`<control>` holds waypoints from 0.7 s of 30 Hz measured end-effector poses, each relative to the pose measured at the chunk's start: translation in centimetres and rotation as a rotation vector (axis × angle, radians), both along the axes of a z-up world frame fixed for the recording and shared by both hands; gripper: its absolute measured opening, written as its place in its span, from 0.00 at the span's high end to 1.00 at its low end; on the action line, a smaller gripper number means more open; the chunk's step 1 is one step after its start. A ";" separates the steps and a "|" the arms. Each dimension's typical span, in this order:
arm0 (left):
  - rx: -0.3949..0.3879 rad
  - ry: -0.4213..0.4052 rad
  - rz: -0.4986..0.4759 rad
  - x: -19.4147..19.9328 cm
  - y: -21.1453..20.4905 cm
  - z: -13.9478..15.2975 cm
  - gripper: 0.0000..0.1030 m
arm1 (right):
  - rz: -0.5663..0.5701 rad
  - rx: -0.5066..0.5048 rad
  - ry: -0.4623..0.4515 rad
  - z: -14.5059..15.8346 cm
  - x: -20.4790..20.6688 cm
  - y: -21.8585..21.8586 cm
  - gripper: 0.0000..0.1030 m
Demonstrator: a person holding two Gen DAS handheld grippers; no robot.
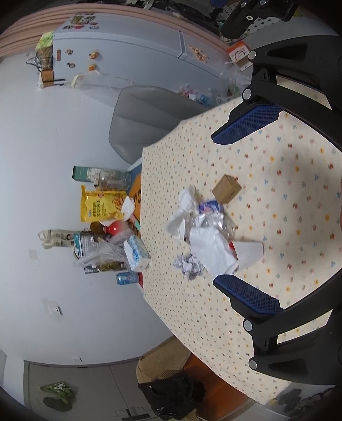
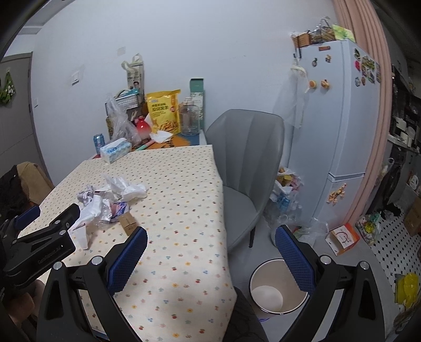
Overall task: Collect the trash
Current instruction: 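Close the left tool on the white mask while the right tool reaches the box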
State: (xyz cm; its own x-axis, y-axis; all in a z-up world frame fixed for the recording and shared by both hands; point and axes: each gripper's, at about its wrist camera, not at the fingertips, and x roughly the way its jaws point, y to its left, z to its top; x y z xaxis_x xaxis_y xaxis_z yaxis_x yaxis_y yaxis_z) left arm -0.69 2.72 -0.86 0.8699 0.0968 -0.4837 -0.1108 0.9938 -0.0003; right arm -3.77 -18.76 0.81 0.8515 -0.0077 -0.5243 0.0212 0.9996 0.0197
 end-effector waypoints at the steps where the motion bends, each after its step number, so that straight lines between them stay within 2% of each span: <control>1: -0.002 0.004 0.007 0.0 0.5 -0.2 0.05 | 0.013 -0.002 0.006 -0.2 0.3 0.5 0.07; 4: -0.008 0.019 0.032 0.0 2.1 -0.7 0.05 | 0.050 0.009 0.028 -1.1 1.2 1.8 0.08; 7: -0.013 0.038 0.045 0.2 3.4 -1.4 0.05 | 0.090 0.021 0.058 -1.8 2.2 3.2 0.15; 12: -0.043 0.074 0.065 1.2 5.2 -2.9 0.07 | 0.138 0.009 0.093 -3.0 3.4 5.0 0.16; 21: -0.066 0.130 0.072 4.8 6.5 -5.0 0.12 | 0.191 0.026 0.182 -5.3 7.0 6.5 0.25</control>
State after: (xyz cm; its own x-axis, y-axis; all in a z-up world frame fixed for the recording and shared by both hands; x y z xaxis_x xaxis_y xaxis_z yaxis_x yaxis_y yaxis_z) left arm 4.10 9.19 -5.87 0.7913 0.1207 -0.5994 -0.1851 0.9816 -0.0467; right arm 3.19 -12.28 -4.49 0.7280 0.1598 -0.6667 -0.1625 0.9850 0.0585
